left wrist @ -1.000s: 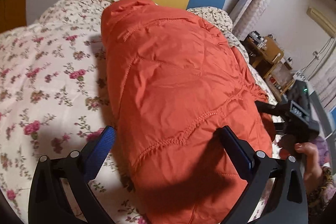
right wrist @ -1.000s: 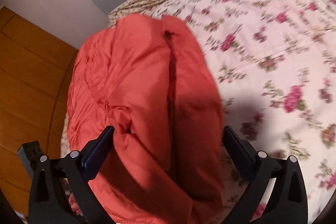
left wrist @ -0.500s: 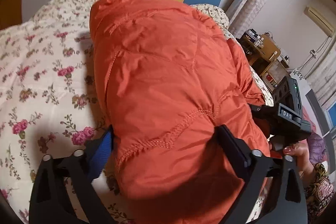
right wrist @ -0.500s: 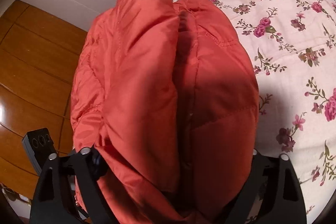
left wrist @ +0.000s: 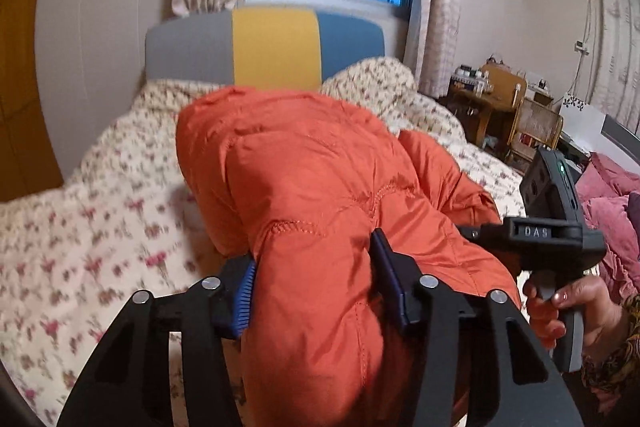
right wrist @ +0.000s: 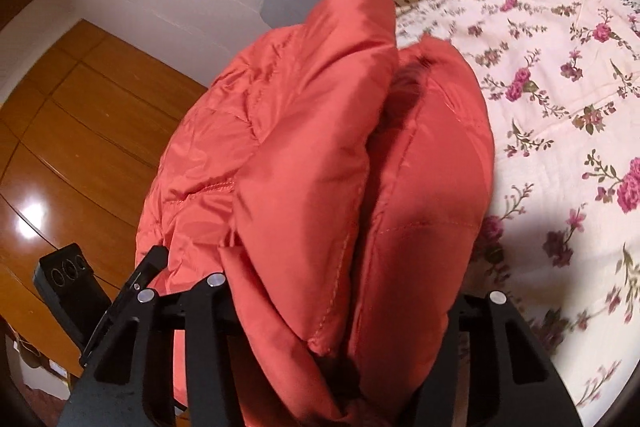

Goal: Fold large clothes

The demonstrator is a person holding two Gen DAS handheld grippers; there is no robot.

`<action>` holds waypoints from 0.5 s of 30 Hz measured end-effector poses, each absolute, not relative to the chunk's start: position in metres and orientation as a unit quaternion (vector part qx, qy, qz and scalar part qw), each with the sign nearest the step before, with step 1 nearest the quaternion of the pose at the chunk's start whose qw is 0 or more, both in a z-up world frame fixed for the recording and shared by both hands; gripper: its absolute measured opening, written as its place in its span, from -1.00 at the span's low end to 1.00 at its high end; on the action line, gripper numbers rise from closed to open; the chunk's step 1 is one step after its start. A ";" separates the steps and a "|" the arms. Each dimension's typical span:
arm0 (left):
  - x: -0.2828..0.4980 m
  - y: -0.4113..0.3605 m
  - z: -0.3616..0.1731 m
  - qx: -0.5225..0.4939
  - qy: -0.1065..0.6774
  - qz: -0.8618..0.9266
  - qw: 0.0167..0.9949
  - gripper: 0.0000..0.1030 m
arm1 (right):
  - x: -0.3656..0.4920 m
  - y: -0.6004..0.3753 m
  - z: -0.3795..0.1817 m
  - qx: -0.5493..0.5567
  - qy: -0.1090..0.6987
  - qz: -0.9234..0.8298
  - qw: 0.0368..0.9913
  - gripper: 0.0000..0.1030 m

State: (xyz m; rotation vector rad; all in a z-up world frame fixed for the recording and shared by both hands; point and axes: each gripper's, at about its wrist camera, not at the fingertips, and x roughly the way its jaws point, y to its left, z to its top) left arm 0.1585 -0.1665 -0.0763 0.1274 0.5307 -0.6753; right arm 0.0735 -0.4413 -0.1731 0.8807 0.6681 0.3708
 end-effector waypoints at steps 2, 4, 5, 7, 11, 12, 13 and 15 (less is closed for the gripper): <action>0.156 -0.161 -0.068 0.058 0.243 -0.329 0.911 -0.04 | 0.065 -0.436 -0.164 0.416 0.303 0.176 0.839 -0.05; 0.152 -0.156 -0.062 0.058 0.230 -0.329 0.914 -0.04 | 0.062 -0.431 -0.156 0.414 0.294 0.178 0.843 -0.05; 0.151 -0.151 -0.060 0.057 0.225 -0.329 0.916 -0.04 | 0.065 -0.427 -0.150 0.414 0.290 0.179 0.844 -0.05; 0.147 -0.141 -0.055 0.053 0.214 -0.326 0.919 -0.04 | 0.063 -0.418 -0.142 0.408 0.285 0.183 0.848 -0.05; 0.140 -0.117 -0.046 0.042 0.198 -0.313 0.928 -0.04 | 0.071 -0.390 -0.120 0.388 0.280 0.195 0.856 -0.05; 0.137 -0.110 -0.043 0.039 0.195 -0.309 0.930 -0.04 | 0.075 -0.382 -0.116 0.381 0.279 0.200 0.858 -0.05; 0.136 -0.101 -0.041 0.035 0.192 -0.303 0.933 -0.05 | 0.080 -0.373 -0.112 0.374 0.279 0.206 0.860 -0.05; 0.134 -0.080 -0.039 0.029 0.185 -0.290 0.938 -0.04 | 0.090 -0.355 -0.105 0.364 0.280 0.217 0.861 -0.05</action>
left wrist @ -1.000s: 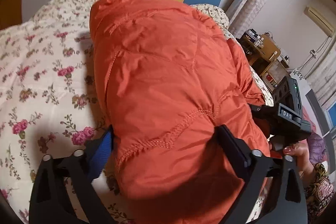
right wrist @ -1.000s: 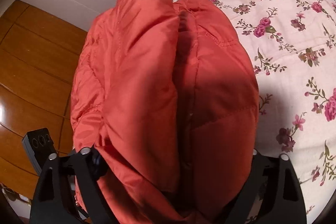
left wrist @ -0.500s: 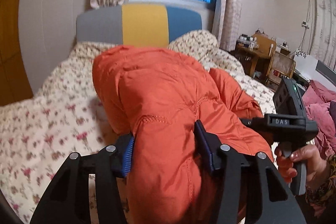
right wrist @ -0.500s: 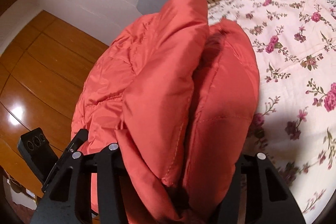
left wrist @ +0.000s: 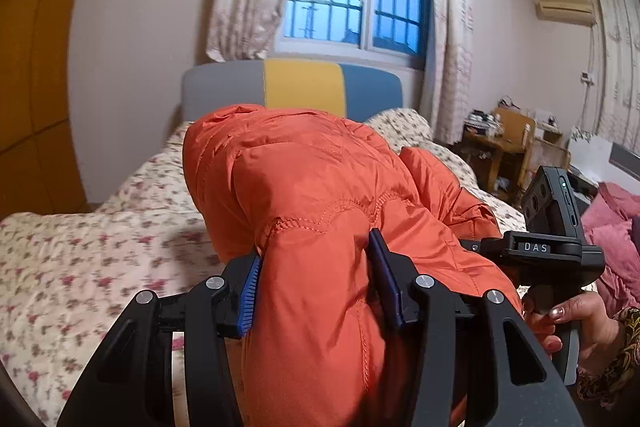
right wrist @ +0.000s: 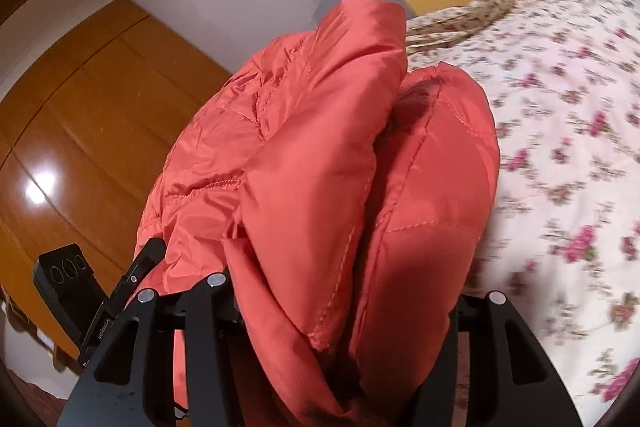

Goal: Fold large clothes

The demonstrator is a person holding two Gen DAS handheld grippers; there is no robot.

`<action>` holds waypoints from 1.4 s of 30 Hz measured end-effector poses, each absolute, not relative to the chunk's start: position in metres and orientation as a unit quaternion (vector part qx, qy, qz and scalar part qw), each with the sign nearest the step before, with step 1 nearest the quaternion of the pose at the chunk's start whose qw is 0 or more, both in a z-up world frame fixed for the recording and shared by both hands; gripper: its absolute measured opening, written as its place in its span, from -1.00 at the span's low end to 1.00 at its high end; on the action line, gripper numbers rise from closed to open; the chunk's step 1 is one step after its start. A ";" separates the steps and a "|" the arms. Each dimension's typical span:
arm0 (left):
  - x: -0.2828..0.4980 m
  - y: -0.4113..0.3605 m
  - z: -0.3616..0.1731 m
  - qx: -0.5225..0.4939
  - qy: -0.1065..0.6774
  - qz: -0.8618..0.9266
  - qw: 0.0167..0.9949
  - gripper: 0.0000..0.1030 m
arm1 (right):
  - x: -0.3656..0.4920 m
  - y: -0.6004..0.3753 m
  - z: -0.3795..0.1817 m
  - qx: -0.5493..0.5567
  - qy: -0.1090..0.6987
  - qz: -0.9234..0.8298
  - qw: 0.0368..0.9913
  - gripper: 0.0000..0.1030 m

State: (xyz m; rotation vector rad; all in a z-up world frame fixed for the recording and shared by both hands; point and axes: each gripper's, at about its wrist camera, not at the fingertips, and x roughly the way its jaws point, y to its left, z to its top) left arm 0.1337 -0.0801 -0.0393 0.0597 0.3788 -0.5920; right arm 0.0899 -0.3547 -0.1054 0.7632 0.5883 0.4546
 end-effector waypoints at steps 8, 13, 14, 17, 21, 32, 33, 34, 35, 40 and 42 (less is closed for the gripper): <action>0.135 -0.004 -0.052 -0.003 0.194 -0.226 0.955 -0.05 | 0.139 -0.273 -0.110 0.331 0.320 0.259 0.849 -0.05; 0.145 0.052 -0.084 -0.034 0.220 -0.178 0.958 -0.05 | 0.168 -0.211 -0.130 0.295 0.368 0.260 0.842 -0.05; 0.148 0.060 -0.093 -0.039 0.231 -0.168 0.957 -0.05 | 0.174 -0.200 -0.133 0.283 0.377 0.252 0.845 -0.04; 0.153 0.075 -0.123 -0.048 0.263 -0.152 0.951 0.09 | 0.173 -0.176 -0.142 0.237 0.386 0.227 0.862 0.18; 0.140 0.085 -0.140 -0.068 0.272 -0.142 0.949 0.47 | 0.168 -0.172 -0.158 0.232 0.391 0.196 0.869 0.44; 0.122 0.100 -0.101 -0.128 0.265 -0.098 0.951 0.80 | 0.140 -0.194 -0.107 0.169 0.368 0.132 0.905 0.50; 0.124 0.099 -0.094 -0.131 0.262 -0.094 0.951 0.80 | 0.130 -0.192 -0.100 0.162 0.365 0.124 0.909 0.50; 0.127 0.099 -0.090 -0.132 0.261 -0.092 0.952 0.80 | 0.125 -0.192 -0.092 0.156 0.356 0.116 0.914 0.50; 0.131 0.097 -0.084 -0.132 0.261 -0.090 0.952 0.80 | 0.114 -0.188 -0.082 0.153 0.349 0.110 0.918 0.50; 0.164 0.083 -0.061 -0.118 0.263 -0.084 0.954 0.80 | 0.142 -0.179 -0.046 0.152 0.320 0.096 0.930 0.57; 0.175 0.077 -0.055 -0.112 0.269 -0.082 0.953 0.80 | 0.156 -0.169 -0.036 0.133 0.321 0.091 0.933 0.57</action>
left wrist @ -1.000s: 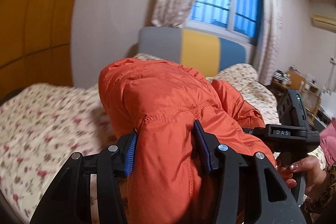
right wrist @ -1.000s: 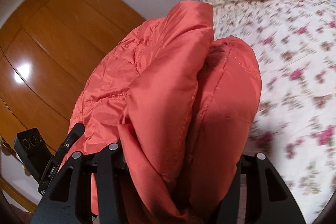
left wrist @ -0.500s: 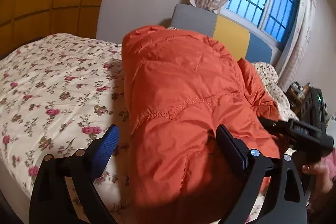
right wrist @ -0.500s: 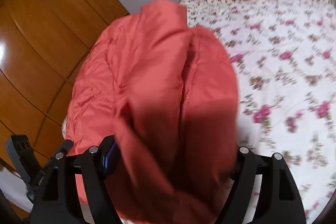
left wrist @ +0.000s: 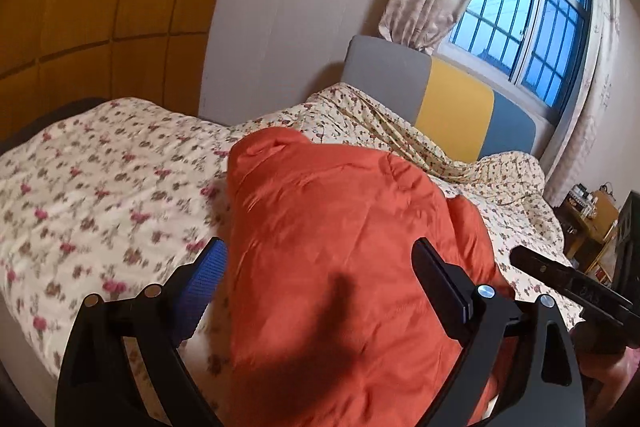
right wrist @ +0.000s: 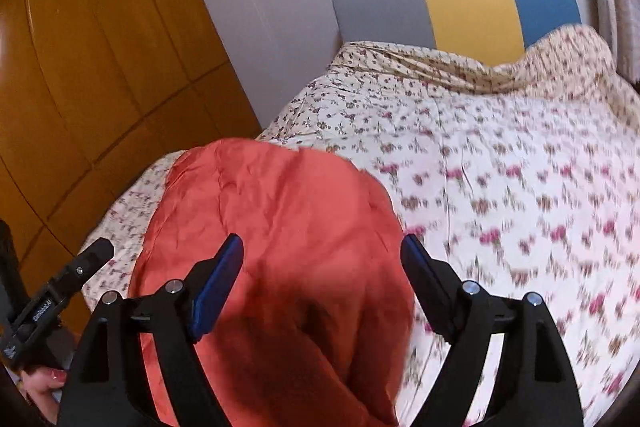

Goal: Fold large clothes

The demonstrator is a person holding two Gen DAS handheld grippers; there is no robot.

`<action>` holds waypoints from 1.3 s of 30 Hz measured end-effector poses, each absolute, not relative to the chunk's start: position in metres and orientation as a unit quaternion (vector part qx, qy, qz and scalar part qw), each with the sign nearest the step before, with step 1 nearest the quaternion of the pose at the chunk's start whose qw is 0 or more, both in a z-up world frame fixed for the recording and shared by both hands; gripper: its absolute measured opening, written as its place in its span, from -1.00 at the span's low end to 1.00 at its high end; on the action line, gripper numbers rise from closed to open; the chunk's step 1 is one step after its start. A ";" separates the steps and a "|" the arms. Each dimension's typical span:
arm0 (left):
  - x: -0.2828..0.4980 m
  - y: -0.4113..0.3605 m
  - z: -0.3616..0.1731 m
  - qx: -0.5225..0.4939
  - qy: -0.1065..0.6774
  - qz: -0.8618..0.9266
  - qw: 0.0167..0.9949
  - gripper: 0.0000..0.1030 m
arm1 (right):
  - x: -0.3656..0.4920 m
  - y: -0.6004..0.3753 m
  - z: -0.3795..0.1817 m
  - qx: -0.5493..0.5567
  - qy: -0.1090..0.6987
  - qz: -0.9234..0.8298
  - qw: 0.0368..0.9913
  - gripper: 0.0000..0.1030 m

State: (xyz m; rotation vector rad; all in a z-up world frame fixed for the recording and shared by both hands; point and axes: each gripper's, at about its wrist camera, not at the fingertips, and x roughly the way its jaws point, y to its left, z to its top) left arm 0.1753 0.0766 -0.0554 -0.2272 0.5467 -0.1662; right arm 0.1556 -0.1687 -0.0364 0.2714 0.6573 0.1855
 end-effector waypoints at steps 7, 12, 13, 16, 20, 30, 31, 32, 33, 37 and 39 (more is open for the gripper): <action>0.197 0.064 -0.048 -0.105 0.281 -0.076 0.951 0.80 | 0.175 -0.139 -0.031 0.104 0.330 0.098 0.933 0.57; 0.205 0.060 -0.047 -0.095 0.283 -0.065 0.952 0.80 | 0.190 -0.126 -0.036 0.094 0.336 0.098 0.932 0.57; 0.208 0.060 -0.047 -0.094 0.284 -0.060 0.952 0.80 | 0.193 -0.123 -0.036 0.093 0.338 0.096 0.932 0.57; 0.220 0.059 -0.047 -0.099 0.291 -0.042 0.951 0.80 | 0.206 -0.119 -0.038 0.085 0.346 0.087 0.930 0.57; 0.244 0.054 -0.047 -0.090 0.304 -0.017 0.948 0.80 | 0.226 -0.118 -0.043 0.080 0.351 0.082 0.929 0.57; 0.318 0.048 -0.086 -0.064 0.377 0.026 0.924 0.81 | 0.279 -0.122 -0.089 0.065 0.375 0.070 0.922 0.62; 0.322 0.048 -0.092 -0.067 0.384 0.025 0.921 0.83 | 0.283 -0.125 -0.096 0.078 0.380 0.073 0.919 0.62; 0.324 0.046 -0.095 -0.064 0.387 0.029 0.919 0.88 | 0.286 -0.127 -0.101 0.085 0.385 0.074 0.916 0.62; 0.328 0.045 -0.100 -0.058 0.391 0.032 0.918 0.91 | 0.290 -0.128 -0.105 0.087 0.393 0.076 0.912 0.62; 0.337 0.043 -0.115 -0.044 0.403 0.040 0.913 0.94 | 0.307 -0.125 -0.120 0.084 0.420 0.083 0.900 0.64; 0.341 0.044 -0.121 -0.043 0.406 0.044 0.912 0.94 | 0.313 -0.122 -0.127 0.085 0.429 0.083 0.896 0.64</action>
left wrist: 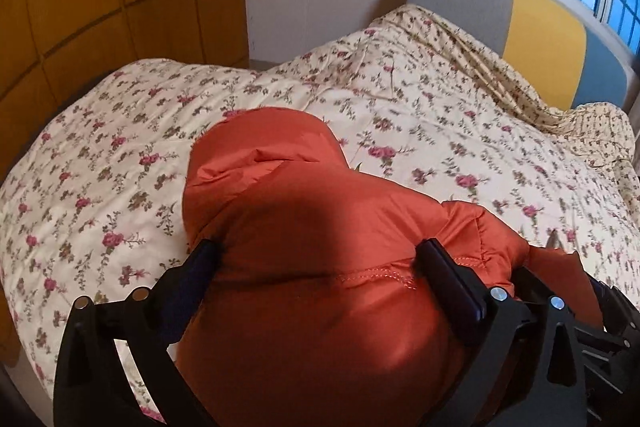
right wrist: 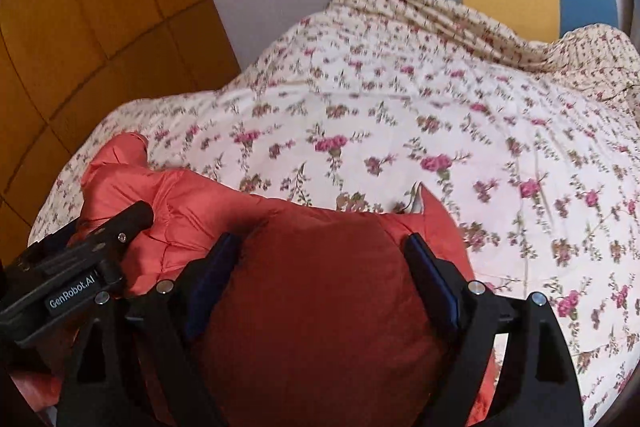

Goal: Fold large clothes

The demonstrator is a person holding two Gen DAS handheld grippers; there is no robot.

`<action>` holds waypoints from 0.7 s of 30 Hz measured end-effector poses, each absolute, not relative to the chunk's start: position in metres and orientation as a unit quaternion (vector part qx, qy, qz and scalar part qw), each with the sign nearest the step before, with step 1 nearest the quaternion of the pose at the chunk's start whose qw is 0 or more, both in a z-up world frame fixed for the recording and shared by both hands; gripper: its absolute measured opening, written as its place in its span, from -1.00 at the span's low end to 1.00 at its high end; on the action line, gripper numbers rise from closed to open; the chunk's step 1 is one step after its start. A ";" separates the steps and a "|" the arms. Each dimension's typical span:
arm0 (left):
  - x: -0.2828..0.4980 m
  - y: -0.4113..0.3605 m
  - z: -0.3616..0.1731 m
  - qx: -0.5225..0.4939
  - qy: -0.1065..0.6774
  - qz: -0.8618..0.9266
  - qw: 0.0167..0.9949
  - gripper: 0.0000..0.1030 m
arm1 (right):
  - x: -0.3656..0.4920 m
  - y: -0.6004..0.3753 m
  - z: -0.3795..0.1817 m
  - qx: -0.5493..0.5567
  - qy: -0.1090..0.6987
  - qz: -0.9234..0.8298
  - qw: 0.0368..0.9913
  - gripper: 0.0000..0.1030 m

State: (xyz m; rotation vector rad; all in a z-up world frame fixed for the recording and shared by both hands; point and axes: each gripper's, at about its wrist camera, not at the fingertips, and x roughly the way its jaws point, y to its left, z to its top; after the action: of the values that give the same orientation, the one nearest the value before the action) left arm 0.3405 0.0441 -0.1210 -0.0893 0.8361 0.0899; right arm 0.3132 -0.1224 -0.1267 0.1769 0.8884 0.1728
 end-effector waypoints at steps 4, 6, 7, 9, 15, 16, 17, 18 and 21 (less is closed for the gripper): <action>0.349 0.043 -0.132 -0.038 0.407 0.056 0.911 0.94 | 0.320 -0.120 -0.137 0.083 0.426 0.075 0.898 0.64; 0.353 0.042 -0.135 -0.037 0.410 0.059 0.910 0.94 | 0.323 -0.120 -0.142 0.087 0.429 0.076 0.896 0.64; 0.354 0.042 -0.136 -0.035 0.411 0.062 0.909 0.94 | 0.324 -0.120 -0.144 0.088 0.430 0.077 0.895 0.64; 0.355 0.041 -0.138 -0.029 0.411 0.068 0.909 0.94 | 0.325 -0.122 -0.147 0.093 0.431 0.079 0.894 0.64; 0.343 0.035 -0.133 -0.012 0.398 0.064 0.915 0.94 | 0.301 -0.129 -0.140 0.104 0.396 0.083 0.909 0.67; 0.335 0.034 -0.129 -0.004 0.396 0.053 0.917 0.94 | 0.295 -0.131 -0.137 0.104 0.391 0.081 0.911 0.67; 0.325 0.032 -0.125 0.004 0.395 0.042 0.918 0.94 | 0.283 -0.135 -0.131 0.105 0.385 0.075 0.914 0.67; 0.313 0.031 -0.120 0.012 0.393 0.032 0.919 0.94 | 0.271 -0.139 -0.127 0.111 0.377 0.071 0.917 0.68; 0.274 0.029 -0.109 0.008 0.381 -0.002 0.924 0.94 | 0.241 -0.148 -0.120 0.131 0.357 0.054 0.923 0.84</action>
State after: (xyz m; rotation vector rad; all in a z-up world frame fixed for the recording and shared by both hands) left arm 0.2735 0.0285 -0.1093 0.0158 0.7824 -0.0035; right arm 0.2412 -0.1482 -0.1202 0.2687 0.7325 0.1115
